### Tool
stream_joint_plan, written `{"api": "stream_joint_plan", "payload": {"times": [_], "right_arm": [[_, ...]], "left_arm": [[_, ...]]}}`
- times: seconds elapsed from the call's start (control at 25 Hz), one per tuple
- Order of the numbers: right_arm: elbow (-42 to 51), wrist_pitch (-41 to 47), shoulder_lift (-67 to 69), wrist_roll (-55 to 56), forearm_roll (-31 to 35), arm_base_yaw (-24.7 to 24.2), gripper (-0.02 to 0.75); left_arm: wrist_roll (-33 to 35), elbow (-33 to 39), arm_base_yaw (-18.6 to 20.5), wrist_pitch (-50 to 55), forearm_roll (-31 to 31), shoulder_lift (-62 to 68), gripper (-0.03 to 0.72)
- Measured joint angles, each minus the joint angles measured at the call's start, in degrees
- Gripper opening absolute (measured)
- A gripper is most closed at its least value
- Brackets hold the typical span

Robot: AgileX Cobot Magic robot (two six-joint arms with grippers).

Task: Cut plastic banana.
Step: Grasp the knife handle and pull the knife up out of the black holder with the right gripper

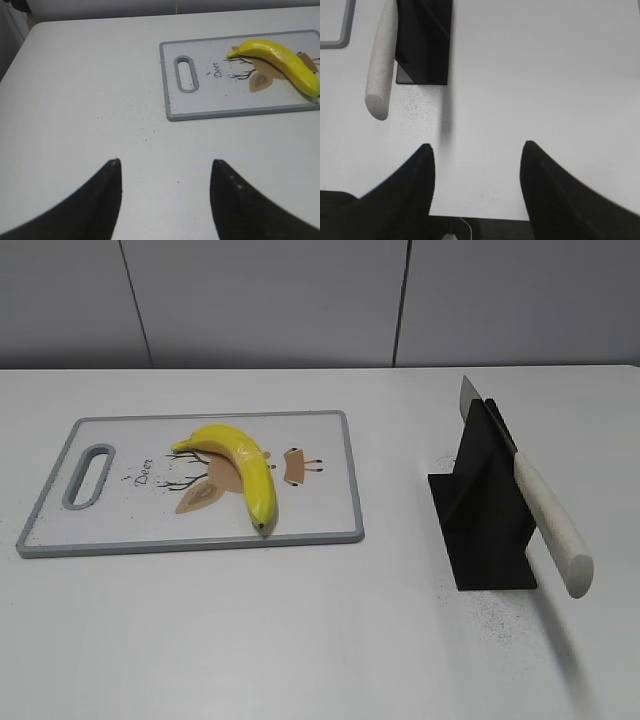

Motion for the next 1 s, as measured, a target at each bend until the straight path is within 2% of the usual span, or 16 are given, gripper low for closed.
{"api": "stream_joint_plan", "payload": {"times": [0.28, 0.44, 0.72, 1.0], "right_arm": [[-5.65, -0.06, 13.65, 0.28, 0.54, 10.02, 0.441], [-10.7, 0.0, 22.42, 4.76, 0.61, 14.51, 0.44], [-16.36, 2.33, 35.86, 7.81, 5.67, 16.03, 0.44], [-18.47, 2.13, 46.25, 7.56, 5.95, 16.03, 0.444]], "left_arm": [[0.0, 0.0, 0.0, 0.0, 0.0, 0.0, 0.544], [0.0, 0.0, 0.0, 0.0, 0.0, 0.0, 0.544], [0.0, 0.0, 0.0, 0.0, 0.0, 0.0, 0.544], [0.0, 0.0, 0.0, 0.0, 0.0, 0.0, 0.544]]}}
